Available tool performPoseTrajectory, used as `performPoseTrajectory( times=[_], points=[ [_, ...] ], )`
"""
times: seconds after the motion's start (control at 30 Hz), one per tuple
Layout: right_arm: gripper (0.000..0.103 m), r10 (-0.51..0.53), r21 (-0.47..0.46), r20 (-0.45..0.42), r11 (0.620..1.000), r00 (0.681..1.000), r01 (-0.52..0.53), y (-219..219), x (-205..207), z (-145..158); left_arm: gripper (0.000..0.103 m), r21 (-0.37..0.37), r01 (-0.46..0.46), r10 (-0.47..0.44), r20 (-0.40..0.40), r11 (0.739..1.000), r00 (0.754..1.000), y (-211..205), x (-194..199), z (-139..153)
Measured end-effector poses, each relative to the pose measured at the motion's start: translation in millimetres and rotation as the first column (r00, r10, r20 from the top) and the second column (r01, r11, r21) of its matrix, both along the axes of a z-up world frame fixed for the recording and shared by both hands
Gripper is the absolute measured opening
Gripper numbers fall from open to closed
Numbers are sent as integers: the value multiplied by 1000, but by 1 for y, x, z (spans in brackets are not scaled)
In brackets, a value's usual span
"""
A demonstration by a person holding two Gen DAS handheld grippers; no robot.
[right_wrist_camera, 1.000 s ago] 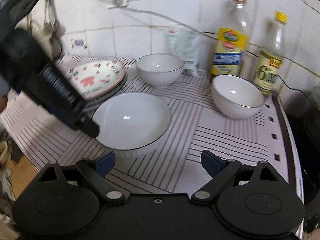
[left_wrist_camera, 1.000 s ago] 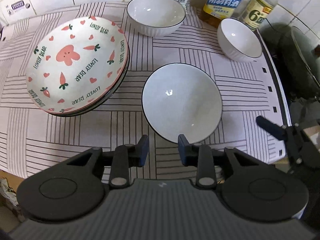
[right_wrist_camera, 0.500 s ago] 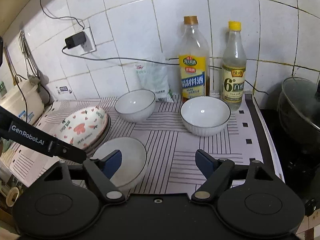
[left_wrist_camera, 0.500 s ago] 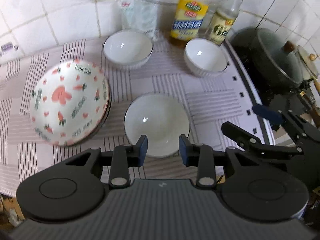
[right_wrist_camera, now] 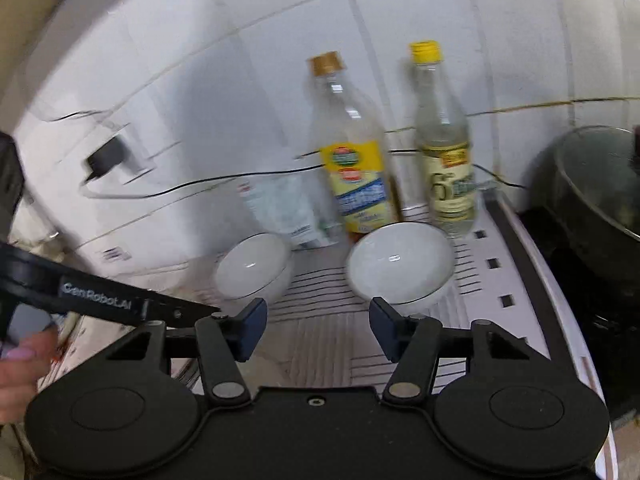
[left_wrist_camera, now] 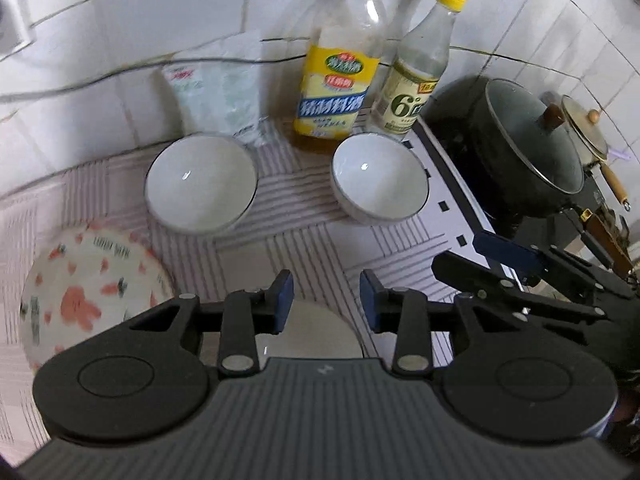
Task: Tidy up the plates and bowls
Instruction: 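Move both grippers to the second white bowl and close on its rim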
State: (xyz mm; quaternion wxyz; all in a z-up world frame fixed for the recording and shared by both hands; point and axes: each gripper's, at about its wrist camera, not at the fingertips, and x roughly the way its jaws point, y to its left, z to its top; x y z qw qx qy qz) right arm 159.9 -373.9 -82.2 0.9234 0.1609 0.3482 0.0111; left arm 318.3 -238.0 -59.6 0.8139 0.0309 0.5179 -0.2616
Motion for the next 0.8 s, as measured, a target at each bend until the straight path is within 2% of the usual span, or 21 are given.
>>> performPoseTrajectory(
  times=[0.2, 0.3, 0.37, 0.5, 0.63, 0.7, 0.77, 0.8],
  points=[
    [63, -110, -22, -22, 994, 994, 109, -13, 26, -22, 41, 7, 63, -63, 13, 998, 998, -20, 39, -16],
    [63, -202, -60, -37, 978, 979, 199, -22, 41, -40, 41, 21, 98, -98, 22, 995, 995, -34, 54, -28],
    [60, -249, -50, -45, 968, 968, 246, -31, 49, -53, 41, 27, 117, -118, 41, 993, 992, -43, 61, -36],
    [46, -319, -30, -94, 948, 943, 318, -46, 70, -78, 43, 38, 124, -125, 38, 992, 991, -59, 81, -54],
    [22, -362, -77, -165, 932, 917, 354, -54, 91, -91, 47, 45, 142, -145, 49, 989, 988, -73, 93, -68],
    [14, -366, -64, -176, 931, 914, 360, -56, 93, -93, 47, 45, 151, -152, 38, 988, 988, -79, 99, -76],
    [12, -377, -36, -182, 925, 908, 377, -58, 92, -95, 41, 40, 171, -171, 14, 985, 985, -83, 102, -83],
    [12, -382, -31, -187, 923, 905, 383, -59, 92, -95, 27, 43, 192, -192, -10, 980, 981, -84, 103, -86]
  ],
)
